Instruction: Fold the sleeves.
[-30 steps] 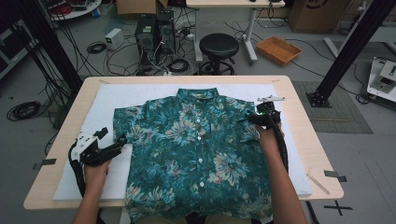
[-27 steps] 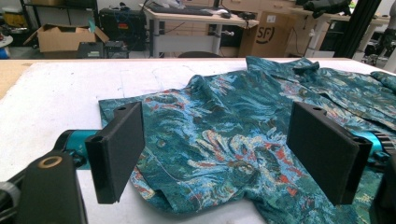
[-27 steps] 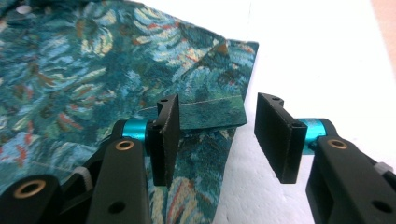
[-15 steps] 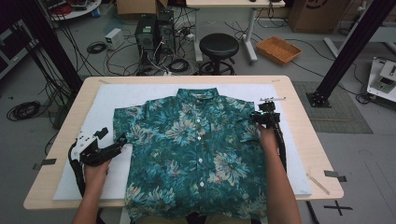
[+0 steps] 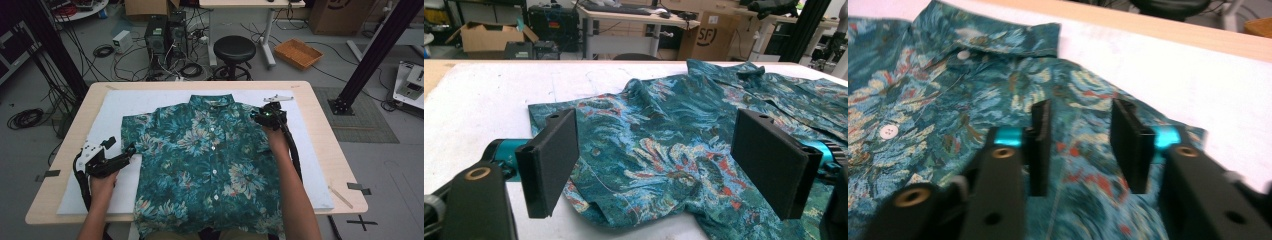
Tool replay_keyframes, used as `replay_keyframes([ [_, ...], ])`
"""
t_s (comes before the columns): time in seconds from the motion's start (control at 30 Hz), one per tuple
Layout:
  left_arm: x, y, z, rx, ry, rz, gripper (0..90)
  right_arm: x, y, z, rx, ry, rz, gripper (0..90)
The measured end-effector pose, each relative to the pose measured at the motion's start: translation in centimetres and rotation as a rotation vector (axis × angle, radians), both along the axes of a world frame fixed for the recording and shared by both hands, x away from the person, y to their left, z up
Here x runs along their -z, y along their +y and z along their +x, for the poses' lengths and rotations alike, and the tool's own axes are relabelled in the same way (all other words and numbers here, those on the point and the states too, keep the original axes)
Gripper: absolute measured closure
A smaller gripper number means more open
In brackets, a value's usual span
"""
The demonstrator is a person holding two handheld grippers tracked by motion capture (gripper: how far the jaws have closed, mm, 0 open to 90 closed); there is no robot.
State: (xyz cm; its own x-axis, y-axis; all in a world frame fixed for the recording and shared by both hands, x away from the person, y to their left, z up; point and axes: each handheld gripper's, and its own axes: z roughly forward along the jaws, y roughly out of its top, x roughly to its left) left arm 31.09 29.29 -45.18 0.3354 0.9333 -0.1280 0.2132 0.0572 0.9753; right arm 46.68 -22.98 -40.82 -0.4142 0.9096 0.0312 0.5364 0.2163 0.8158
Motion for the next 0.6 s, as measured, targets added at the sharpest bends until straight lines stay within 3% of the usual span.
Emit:
replay_keyframes([
  [0.17,0.0,-0.2,-0.1,0.011,-0.015,0.022,20.4,0.1,-2.2,-1.7,0.027,-0.037,0.054,46.9],
  [0.23,0.0,-0.2,-0.2,0.009,-0.016,0.023,20.4,0.4,-3.7,-3.0,0.037,-0.059,0.084,35.5],
  [0.4,-0.1,-0.2,0.2,-0.016,0.027,0.024,20.3,0.8,-5.0,-4.6,0.041,-0.08,0.069,26.5],
  [0.47,-0.2,-0.2,0.3,-0.023,0.045,0.022,20.3,1.3,-5.7,-6.0,0.038,-0.085,0.043,22.0],
  [0.53,-0.3,-0.1,0.4,-0.026,0.049,0.03,20.4,1.3,-5.7,-6.0,0.038,-0.085,0.043,22.0],
  [0.57,-0.6,0.2,0.6,-0.049,0.068,0.019,20.3,1.8,-6.2,-7.5,0.012,-0.083,0.004,22.0],
  [0.6,-0.7,0.4,0.7,-0.061,0.074,0.018,20.3,1.8,-6.2,-7.5,0.012,-0.083,0.004,22.0],
])
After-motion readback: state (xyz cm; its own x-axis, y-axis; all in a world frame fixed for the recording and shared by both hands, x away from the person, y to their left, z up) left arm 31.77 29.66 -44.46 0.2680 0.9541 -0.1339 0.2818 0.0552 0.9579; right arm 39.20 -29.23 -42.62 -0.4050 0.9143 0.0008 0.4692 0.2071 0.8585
